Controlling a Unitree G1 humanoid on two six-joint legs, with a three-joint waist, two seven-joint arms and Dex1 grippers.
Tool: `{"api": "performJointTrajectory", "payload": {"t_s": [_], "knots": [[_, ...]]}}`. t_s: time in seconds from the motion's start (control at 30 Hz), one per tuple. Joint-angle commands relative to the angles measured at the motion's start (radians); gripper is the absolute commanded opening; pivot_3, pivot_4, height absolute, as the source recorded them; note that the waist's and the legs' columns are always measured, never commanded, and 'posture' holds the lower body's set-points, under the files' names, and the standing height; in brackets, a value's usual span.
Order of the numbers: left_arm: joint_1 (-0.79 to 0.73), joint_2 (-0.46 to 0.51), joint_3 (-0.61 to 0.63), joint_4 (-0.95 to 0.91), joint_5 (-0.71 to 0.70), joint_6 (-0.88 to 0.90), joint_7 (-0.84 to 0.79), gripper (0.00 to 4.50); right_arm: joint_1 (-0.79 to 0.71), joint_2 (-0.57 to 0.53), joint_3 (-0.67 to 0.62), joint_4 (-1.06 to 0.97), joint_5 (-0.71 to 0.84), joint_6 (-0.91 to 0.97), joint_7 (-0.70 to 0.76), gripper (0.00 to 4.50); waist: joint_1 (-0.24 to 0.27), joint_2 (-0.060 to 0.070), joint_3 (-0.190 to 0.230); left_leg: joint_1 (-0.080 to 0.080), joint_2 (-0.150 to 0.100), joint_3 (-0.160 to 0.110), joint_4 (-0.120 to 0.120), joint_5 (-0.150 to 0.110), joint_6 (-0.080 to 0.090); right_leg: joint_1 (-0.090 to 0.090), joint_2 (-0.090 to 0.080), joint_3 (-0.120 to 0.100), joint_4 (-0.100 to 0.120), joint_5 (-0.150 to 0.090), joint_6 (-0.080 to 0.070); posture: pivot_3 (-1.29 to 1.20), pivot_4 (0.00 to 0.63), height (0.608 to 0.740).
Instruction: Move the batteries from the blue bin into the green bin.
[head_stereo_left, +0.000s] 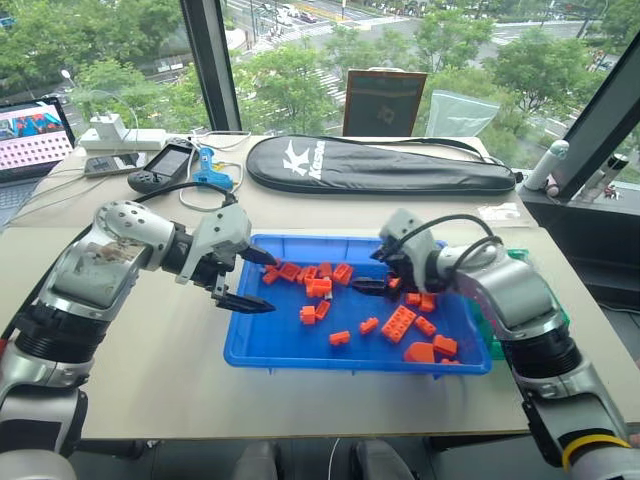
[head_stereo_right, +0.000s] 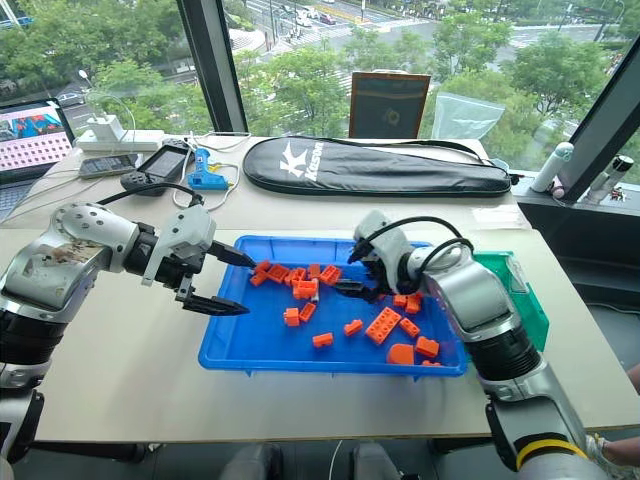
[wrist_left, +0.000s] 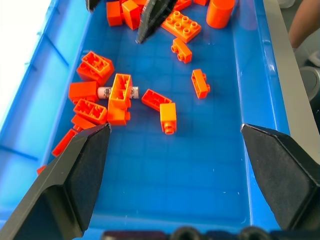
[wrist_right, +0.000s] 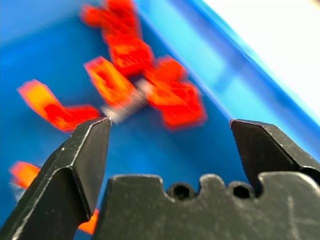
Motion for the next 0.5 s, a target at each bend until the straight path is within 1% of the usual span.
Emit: {"api": "performJointTrajectory", "payload": {"t_s": [0.03, 0.17, 0.27, 0.47, 0.5], "knots": [[-0.019, 0.017, 0.021, -0.012, -0.001, -0.006, -0.007, 4.5, -0.021, 0.042, 0.042, 0.002, 0.001, -0.06, 0.003, 4.45, -0.002, 0.0, 0.0, 0.0, 0.0, 0.0, 0.0, 0.0, 0.0, 0.0, 0.0, 0.0, 0.0, 0.0, 0.0, 0.0, 0.15, 0.733], [-0.007, 0.034, 0.031, -0.023, -0.004, 0.001, -0.01, 4.5, -0.039, 0.074, 0.083, 0.073, -0.026, -0.128, 0.012, 4.45, -0.003, 0.0, 0.0, 0.0, 0.0, 0.0, 0.0, 0.0, 0.0, 0.0, 0.0, 0.0, 0.001, 0.0, 0.0, 0.0, 0.15, 0.733], [0.006, 0.06, 0.045, -0.019, 0.001, 0.004, -0.001, 4.5, -0.079, 0.125, 0.123, 0.186, -0.062, -0.22, 0.015, 4.45, -0.008, 0.0, 0.0, 0.0, 0.0, 0.0, 0.0, 0.0, 0.0, 0.0, 0.0, 0.0, 0.001, 0.0, 0.0, 0.0, 0.15, 0.733], [0.035, 0.076, 0.062, -0.059, -0.019, 0.026, 0.015, 4.5, -0.117, 0.181, 0.15, 0.337, -0.118, -0.338, 0.022, 4.45, -0.008, 0.0, 0.0, 0.0, 0.0, 0.0, 0.0, 0.0, 0.0, -0.001, 0.001, 0.0, 0.003, 0.0, 0.0, 0.0, 0.15, 0.733], [0.037, 0.077, 0.064, -0.063, -0.021, 0.029, 0.017, 4.5, -0.12, 0.19, 0.154, 0.356, -0.127, -0.355, 0.022, 4.21, -0.006, 0.0, 0.0, 0.0, 0.0, 0.0, 0.0, 0.0, 0.0, -0.001, 0.001, 0.0, 0.003, 0.0, 0.0, 0.0, 0.15, 0.733]]}}
